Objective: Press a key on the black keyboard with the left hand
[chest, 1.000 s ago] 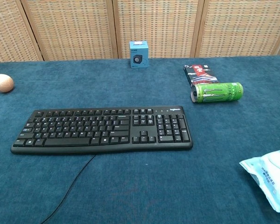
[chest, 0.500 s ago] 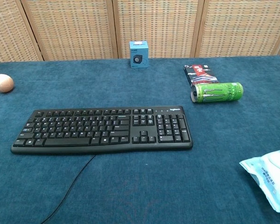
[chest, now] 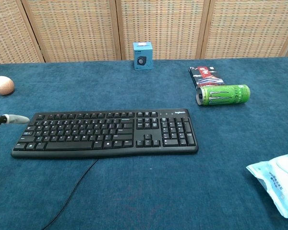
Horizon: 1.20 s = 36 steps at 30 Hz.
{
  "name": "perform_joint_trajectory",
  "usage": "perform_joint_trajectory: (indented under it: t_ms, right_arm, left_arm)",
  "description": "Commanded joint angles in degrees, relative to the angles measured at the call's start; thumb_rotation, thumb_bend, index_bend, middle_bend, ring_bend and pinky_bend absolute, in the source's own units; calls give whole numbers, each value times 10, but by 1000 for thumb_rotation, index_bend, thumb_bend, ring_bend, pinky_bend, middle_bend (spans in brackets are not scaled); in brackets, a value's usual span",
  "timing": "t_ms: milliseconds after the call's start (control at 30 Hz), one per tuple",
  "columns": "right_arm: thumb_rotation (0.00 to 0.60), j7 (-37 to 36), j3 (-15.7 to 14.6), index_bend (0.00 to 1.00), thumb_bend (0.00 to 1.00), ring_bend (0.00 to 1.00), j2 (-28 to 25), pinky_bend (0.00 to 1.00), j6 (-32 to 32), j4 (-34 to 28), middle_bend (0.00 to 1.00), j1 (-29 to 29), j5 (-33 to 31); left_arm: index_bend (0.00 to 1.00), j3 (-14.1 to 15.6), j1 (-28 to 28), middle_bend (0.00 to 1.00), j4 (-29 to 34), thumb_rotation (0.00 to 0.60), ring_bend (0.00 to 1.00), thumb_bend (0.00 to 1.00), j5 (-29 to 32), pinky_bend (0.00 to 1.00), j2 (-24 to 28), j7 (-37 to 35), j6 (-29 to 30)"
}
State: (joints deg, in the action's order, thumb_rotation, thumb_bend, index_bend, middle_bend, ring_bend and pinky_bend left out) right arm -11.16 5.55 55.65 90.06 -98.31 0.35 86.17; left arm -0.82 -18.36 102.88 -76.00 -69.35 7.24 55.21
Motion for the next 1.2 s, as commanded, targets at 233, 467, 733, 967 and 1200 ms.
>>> perform_joint_trajectory:
  t_ms: [233, 467, 733, 967, 1200]
  right_arm:
    - [600, -8, 2, 13, 0, 0, -3, 0, 0, 1, 0, 0, -3]
    - [600, -7, 1, 12, 0, 0, -3, 0, 0, 1, 0, 0, -1]
    - [600, -6, 1, 12, 0, 0, -3, 0, 0, 1, 0, 0, -2]
    - [600, -7, 2, 13, 0, 0, -3, 0, -1, 1, 0, 0, -4]
    - [600, -7, 2, 13, 0, 0, -3, 0, -2, 1, 0, 0, -5]
  left_arm:
    - [0, -20, -44, 885, -19, 600, 763, 709, 131, 676, -57, 50, -50]
    - [0, -25, -67, 886, -20, 600, 763, 709, 176, 676, -73, 71, -60]
    - [0, -21, -84, 886, -10, 600, 763, 707, 212, 676, -75, 87, -61]
    - [0, -16, -93, 886, -19, 600, 763, 706, 228, 676, -83, 91, -59]
    - [0, -13, -99, 885, -37, 600, 763, 705, 233, 676, -93, 78, -65]
